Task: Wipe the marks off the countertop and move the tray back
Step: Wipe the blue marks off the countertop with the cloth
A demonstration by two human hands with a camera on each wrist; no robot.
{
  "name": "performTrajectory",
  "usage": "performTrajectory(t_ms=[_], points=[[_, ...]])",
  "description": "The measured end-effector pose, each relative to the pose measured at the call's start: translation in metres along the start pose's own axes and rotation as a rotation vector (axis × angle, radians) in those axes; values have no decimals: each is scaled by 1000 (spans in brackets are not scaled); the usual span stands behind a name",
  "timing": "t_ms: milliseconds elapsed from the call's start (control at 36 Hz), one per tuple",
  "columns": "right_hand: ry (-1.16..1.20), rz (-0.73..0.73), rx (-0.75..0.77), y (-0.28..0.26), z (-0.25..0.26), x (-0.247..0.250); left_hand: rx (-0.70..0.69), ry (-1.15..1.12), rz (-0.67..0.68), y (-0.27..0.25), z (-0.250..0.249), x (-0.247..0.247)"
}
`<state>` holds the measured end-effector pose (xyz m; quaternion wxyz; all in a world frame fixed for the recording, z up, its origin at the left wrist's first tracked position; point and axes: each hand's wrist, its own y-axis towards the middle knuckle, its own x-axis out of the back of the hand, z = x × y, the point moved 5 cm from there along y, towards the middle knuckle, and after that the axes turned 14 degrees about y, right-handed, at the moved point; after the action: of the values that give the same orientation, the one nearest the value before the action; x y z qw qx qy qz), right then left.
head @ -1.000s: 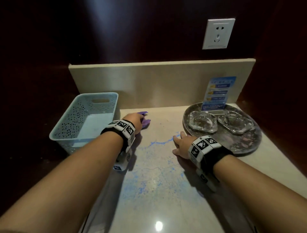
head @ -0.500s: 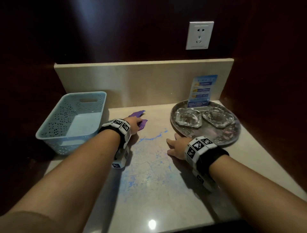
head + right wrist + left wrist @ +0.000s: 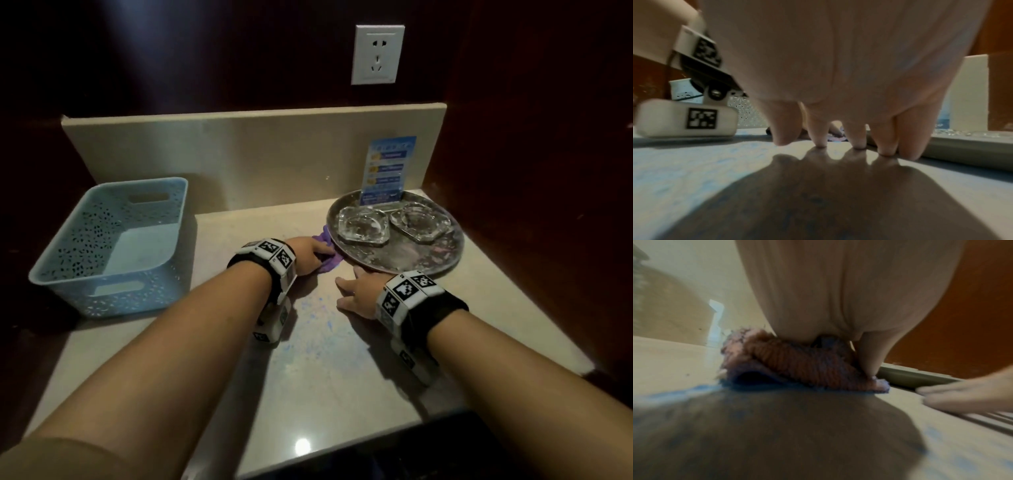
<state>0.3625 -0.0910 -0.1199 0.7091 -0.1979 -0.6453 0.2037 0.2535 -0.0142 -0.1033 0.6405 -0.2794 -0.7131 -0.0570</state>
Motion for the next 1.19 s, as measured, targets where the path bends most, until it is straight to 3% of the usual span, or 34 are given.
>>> performTrajectory(t_ms=[417, 556, 694, 805, 1194], points=[[-13, -18, -15, -6, 5, 5, -35, -3, -25, -39, 6, -9], [4, 12, -48, -4, 5, 1, 63, 65, -72, -43, 49, -5], [9, 25, -49, -3, 6, 2, 144, 272, -45, -45, 97, -1], [9, 17, -44, 0, 10, 5, 335, 232, 37, -50, 114, -1], [-67, -23, 43, 23, 9, 7, 439, 61, 12, -67, 96, -17]])
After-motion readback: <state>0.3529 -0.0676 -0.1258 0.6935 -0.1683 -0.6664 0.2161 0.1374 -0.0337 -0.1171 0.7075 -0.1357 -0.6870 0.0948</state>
